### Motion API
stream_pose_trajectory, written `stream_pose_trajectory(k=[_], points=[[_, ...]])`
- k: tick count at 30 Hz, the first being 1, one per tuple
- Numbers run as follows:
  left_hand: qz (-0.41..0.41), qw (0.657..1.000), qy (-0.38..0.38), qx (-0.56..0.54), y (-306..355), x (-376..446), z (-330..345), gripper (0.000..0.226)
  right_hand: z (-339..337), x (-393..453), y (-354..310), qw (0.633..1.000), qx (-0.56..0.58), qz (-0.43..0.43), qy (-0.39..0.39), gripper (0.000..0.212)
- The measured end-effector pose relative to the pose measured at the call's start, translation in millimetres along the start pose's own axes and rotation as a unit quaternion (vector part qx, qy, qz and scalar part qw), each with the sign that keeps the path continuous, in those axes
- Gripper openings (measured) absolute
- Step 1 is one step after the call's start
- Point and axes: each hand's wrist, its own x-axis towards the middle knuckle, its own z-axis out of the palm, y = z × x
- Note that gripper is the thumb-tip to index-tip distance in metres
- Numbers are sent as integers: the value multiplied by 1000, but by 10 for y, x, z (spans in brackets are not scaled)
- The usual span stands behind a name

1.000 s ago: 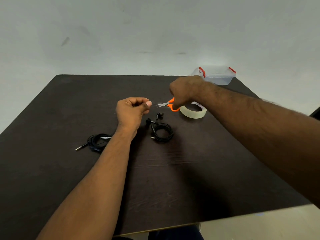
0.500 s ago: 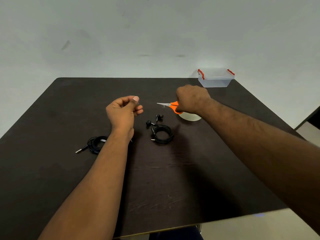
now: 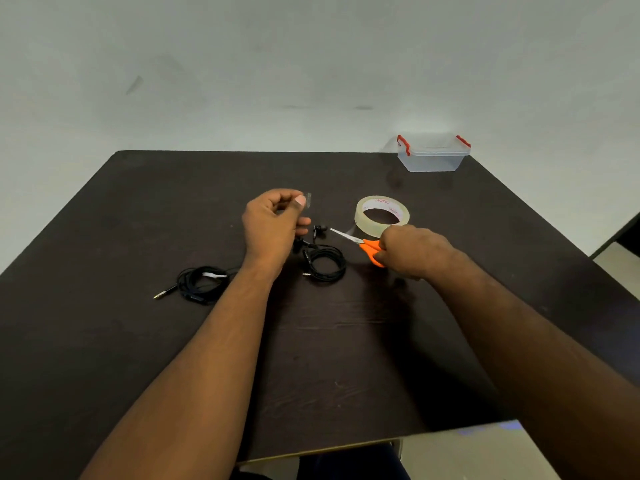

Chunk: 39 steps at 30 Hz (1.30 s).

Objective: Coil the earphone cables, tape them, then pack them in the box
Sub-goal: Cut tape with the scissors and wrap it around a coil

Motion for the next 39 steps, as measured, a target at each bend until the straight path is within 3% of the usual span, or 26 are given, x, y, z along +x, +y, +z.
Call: stream_pose_trajectory(k=[4,8,11,13,15,20,22,23,25,27,31,39], points=[[-12,1000,26,-11,-27,24,-29,7,-25,-38,32,999,31,-4,-37,33],[-10,1000,17,8,-29,6,-29,6,-93,-64,68,987,-23,14,-159,44],[-8,1000,12,11,-19,0,-26,6,-117,-44,150,980,-18,23,-195,35],[-8,1000,12,11,-13,-5,-31,6,-80,-10,171,991,-34,-4,-127,23],[-9,1000,5,5,-5,-14,-34,5,17,15,170,999,-49,-23,-4,18],[-14,999,-36,-2,72,-35,-49,8,296,-11,211,985,27,-3,168,22],[-14,997,-80,-10,108,-55,-52,9,370,-31,179,952,159,-27,260,19],[-15,995,-102,-15,123,-68,-54,11,382,-38,134,913,281,-55,292,14],[-17,990,-137,-35,151,-89,-57,21,338,-19,28,813,495,-129,279,22],[-12,984,-163,-67,170,-90,-71,37,261,20,-67,763,571,-210,220,38],[-19,979,-191,-67,191,-53,-125,69,170,144,-222,716,620,-290,142,42],[-62,953,-265,-135,216,20,-251,72,274,282,-375,658,694,-267,118,9]])
